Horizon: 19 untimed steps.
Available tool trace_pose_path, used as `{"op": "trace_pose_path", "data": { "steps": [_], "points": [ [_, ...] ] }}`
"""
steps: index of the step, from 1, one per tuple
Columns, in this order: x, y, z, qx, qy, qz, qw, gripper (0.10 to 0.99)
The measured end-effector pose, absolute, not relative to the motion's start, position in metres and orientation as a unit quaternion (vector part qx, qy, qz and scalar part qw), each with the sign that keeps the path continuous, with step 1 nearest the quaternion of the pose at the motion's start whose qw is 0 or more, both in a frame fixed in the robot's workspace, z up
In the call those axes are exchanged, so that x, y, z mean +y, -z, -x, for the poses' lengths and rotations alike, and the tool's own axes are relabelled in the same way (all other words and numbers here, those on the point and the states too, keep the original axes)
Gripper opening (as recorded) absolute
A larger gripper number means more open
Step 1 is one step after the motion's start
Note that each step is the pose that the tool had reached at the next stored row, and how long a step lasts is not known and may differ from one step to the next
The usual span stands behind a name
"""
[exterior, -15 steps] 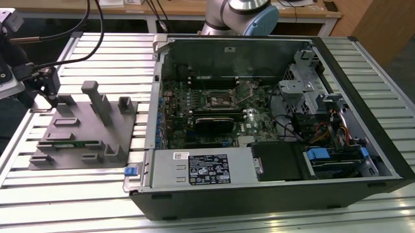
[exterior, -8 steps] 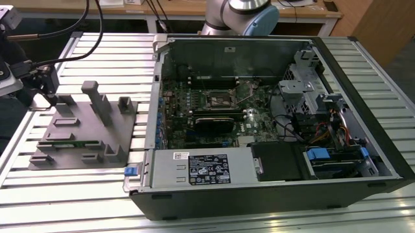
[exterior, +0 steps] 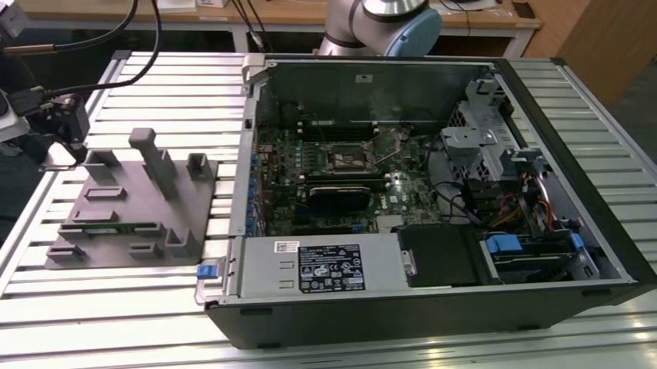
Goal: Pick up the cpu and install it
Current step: 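Pick up the cpu and move it towards the insertion slot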
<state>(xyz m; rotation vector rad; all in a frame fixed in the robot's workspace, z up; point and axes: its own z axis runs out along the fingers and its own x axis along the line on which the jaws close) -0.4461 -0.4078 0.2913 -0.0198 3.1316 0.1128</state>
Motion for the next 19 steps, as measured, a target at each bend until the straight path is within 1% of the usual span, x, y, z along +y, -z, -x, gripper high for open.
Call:
{"op": "trace_pose_path", "data": {
  "steps": [10,19],
  "points": [
    [-0.408,-0.307,0.446,0.999,-0.037,0.006,0.004,0.545],
    [-0.408,-0.343,0.446,0.999,-0.037,0.005,0.004,0.545]
  ]
}}
